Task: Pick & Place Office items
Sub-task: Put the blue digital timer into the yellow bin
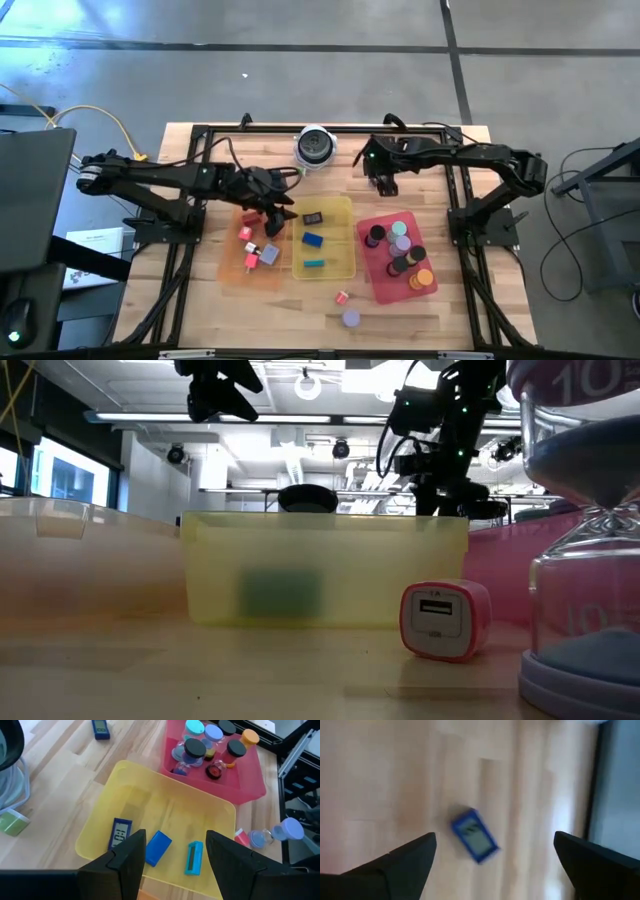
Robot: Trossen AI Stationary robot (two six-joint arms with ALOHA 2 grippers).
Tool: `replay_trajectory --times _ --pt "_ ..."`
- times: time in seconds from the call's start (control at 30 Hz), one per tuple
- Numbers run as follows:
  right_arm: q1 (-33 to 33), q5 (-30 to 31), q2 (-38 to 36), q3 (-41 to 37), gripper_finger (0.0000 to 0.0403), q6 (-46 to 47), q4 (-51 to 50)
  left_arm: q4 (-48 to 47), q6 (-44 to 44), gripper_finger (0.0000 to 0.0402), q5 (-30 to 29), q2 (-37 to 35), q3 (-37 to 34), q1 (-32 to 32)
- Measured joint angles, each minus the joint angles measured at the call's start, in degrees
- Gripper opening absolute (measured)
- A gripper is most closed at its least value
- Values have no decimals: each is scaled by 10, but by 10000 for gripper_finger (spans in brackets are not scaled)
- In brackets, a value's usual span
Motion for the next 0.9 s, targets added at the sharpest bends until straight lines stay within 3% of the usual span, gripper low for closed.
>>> replay_trajectory --times 0.1,0.37,0.6,0.9 --pt "-2 28 0 0 397 11 4 -2 0 200 4 0 0 2" --pt "-31 -6 22 0 386 -10 4 0 -1 200 5 0 0 1" --pt "-34 -73 69 0 368 -78 8 0 -7 200 5 0 0 1" --pt "-34 -60 131 0 346 -97 21 -2 -4 200 4 2 -2 1"
